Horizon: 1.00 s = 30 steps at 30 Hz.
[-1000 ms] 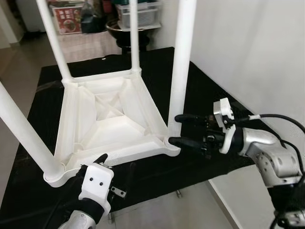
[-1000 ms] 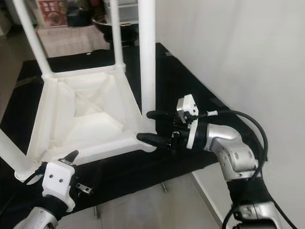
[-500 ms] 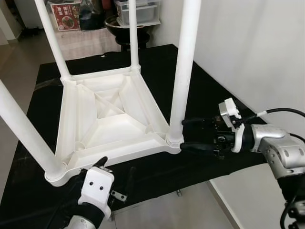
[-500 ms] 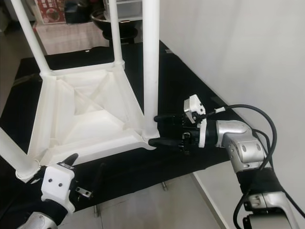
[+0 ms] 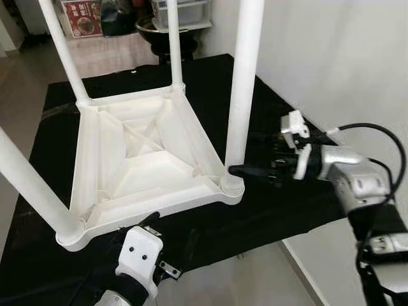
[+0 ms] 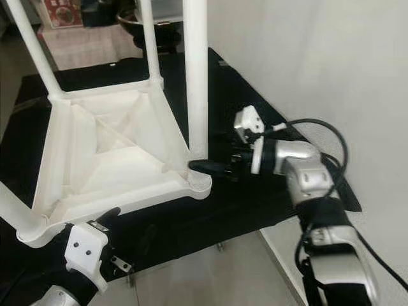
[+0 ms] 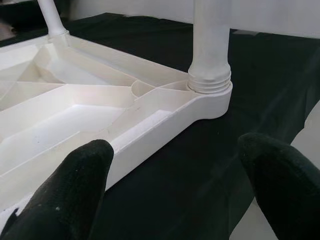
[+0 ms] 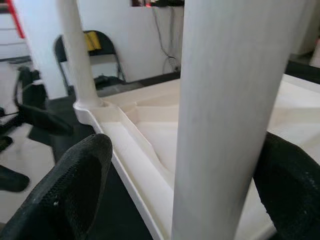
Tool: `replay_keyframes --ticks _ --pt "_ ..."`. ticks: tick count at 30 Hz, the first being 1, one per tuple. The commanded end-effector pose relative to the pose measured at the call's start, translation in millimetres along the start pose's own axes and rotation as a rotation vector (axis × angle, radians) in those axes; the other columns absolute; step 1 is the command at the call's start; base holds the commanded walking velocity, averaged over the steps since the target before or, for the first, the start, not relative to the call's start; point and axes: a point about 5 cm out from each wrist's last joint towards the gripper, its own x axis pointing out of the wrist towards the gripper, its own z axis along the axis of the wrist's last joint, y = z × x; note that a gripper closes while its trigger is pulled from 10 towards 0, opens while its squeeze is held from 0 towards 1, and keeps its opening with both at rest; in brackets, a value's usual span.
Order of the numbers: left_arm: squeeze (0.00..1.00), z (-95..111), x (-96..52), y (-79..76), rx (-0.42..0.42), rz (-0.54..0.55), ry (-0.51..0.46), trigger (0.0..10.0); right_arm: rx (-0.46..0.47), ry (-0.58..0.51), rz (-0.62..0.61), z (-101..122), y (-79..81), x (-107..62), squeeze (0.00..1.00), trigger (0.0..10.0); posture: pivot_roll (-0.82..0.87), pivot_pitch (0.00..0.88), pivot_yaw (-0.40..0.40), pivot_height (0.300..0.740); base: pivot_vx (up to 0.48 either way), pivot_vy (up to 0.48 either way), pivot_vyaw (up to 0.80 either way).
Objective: Building children table
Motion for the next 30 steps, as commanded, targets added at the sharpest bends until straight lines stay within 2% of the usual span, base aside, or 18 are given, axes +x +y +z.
replay_keyframes --ticks 1,3,10,11,23,27,29,30 --pt "0.0 0.8 -1.8 -2.5 -0.007 -0.015 -0.002 10.0 -0.021 -0.018 0.103 2.0 5.8 14.5 0.0 10.0 0.06 0.161 -0.007 0.74 0.0 0.0 0.0" --pt "0.0 1.4 -1.5 -3.9 -0.012 -0.018 -0.007 10.0 -0.029 -0.012 0.131 1.1 4.8 22.7 0.0 10.0 0.05 0.166 -0.016 0.74 0.0 0.0 0.0" --pt "0.0 3.2 -1.7 -5.9 -0.034 -0.019 -0.017 10.0 -0.03 -0.017 0.146 1.9 3.7 36.1 0.0 10.0 0.03 0.188 -0.024 0.74 0.0 0.0 0.0" --pt "0.0 3.4 -2.1 -6.3 -0.036 -0.023 -0.017 10.0 -0.024 -0.028 0.138 1.7 3.5 39.9 0.0 0.0 0.03 0.192 -0.023 0.74 0.0 0.0 0.0" --pt "0.0 5.2 -3.8 -8.1 -0.047 -0.042 -0.017 10.0 0.001 -0.019 0.15 -5.8 7.1 40.2 0.0 0.0 0.02 0.202 -0.022 0.74 0.0 0.0 0.0" --pt "0.0 6.1 -3.1 -8.4 -0.056 -0.04 -0.026 10.0 0.022 -0.011 0.059 -16.3 10.6 39.6 0.0 0.0 0.01 0.205 -0.028 0.74 0.0 0.0 0.0" --pt "0.0 6.8 -2.9 -8.4 -0.068 -0.035 -0.032 10.0 0.079 -0.012 -0.059 -29.2 18.0 39.8 0.0 0.0 0.0 0.209 -0.029 0.74 0.0 0.0 0.0" --pt "0.0 7.0 -3.2 -8.1 -0.075 -0.033 -0.033 10.0 0.115 -0.003 -0.18 -36.6 19.4 42.0 0.0 0.0 -0.02 0.214 -0.028 0.74 0.0 0.0 0.0"
